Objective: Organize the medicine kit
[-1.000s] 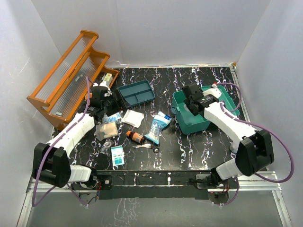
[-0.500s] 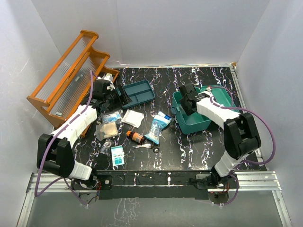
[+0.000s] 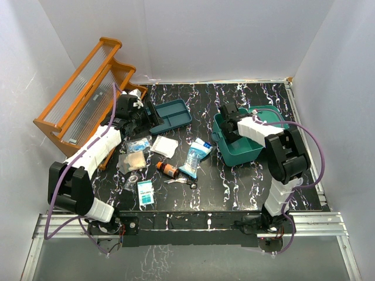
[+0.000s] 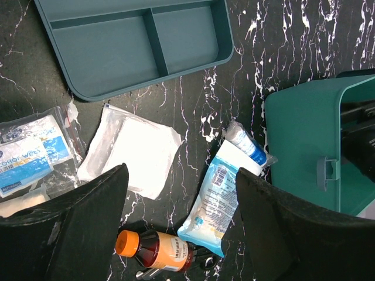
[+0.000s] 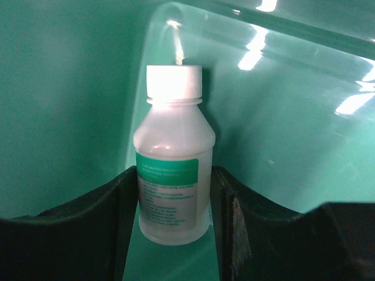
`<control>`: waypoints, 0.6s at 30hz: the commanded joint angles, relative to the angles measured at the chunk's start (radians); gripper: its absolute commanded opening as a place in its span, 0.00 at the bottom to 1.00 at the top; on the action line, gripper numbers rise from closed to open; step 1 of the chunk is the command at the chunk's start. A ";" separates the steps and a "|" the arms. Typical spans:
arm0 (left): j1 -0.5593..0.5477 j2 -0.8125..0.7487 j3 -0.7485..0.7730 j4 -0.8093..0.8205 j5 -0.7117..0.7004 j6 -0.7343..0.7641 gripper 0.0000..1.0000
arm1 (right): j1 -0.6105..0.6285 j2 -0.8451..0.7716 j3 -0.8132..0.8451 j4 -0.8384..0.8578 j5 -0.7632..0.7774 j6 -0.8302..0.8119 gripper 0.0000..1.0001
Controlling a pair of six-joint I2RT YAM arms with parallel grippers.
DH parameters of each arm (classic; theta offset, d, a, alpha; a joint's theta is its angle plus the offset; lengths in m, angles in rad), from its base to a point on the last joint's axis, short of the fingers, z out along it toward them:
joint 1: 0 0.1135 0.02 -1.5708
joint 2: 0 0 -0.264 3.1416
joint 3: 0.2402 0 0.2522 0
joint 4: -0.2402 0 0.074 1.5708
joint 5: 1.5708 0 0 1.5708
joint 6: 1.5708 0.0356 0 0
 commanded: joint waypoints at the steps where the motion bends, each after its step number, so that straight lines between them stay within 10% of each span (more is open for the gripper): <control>1: -0.004 0.004 0.039 -0.040 0.002 0.017 0.73 | 0.002 0.024 0.052 0.088 -0.062 0.037 0.57; 18: -0.003 0.014 0.036 0.028 0.073 0.037 0.74 | -0.030 -0.168 0.028 0.095 -0.037 -0.095 0.60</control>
